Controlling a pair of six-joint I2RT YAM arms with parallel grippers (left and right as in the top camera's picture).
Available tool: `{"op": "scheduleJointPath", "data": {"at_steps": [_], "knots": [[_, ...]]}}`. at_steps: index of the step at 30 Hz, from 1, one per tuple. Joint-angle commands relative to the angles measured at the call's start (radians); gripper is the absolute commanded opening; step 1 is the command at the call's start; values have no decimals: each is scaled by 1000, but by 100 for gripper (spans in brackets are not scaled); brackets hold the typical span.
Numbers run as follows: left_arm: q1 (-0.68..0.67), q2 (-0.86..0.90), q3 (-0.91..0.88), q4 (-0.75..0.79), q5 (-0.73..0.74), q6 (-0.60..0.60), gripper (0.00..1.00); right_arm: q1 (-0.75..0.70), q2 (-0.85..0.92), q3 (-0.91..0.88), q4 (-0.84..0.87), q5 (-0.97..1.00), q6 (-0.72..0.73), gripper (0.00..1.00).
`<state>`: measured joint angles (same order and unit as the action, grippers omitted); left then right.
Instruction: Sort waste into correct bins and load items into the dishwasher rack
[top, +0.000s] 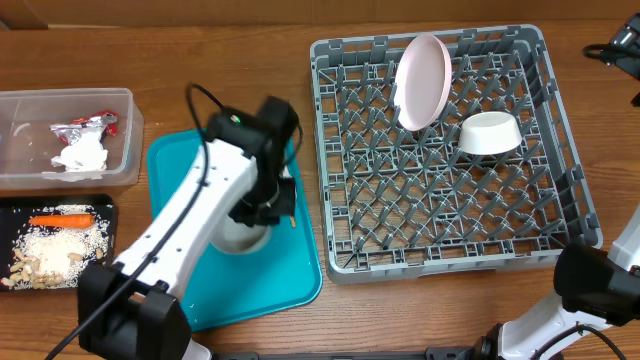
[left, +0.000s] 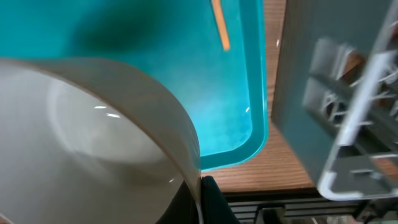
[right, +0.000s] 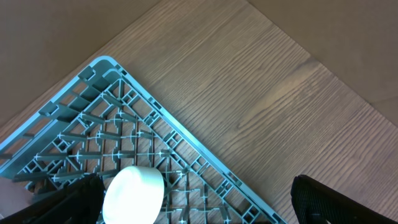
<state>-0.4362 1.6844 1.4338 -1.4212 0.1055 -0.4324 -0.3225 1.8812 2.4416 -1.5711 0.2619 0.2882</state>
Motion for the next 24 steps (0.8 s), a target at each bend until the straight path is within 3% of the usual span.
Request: {"op": "scheduleJointPath", "data": {"at_steps": [1,6,13,15,19,24], "knots": [[-41,-26,-139,97,27,-74,4,0,-19,5,2,6,8,100],[-50,-26,-267,190,25,-117,4,0,-19,5,2,6,8,100],[-50,-26,-325,187,24,-122,6,0,-19,5,2,6,8,100],[-51,-26,-325,178,26,-121,14,0,-19,5,2,6,8,100],[-51,-26,-324,147,26,-90,52,0,-19,5,2,6,8,100],[-51,-44,-294,98,22,-83,52,0,-19,5,2,6,8,100]]}}
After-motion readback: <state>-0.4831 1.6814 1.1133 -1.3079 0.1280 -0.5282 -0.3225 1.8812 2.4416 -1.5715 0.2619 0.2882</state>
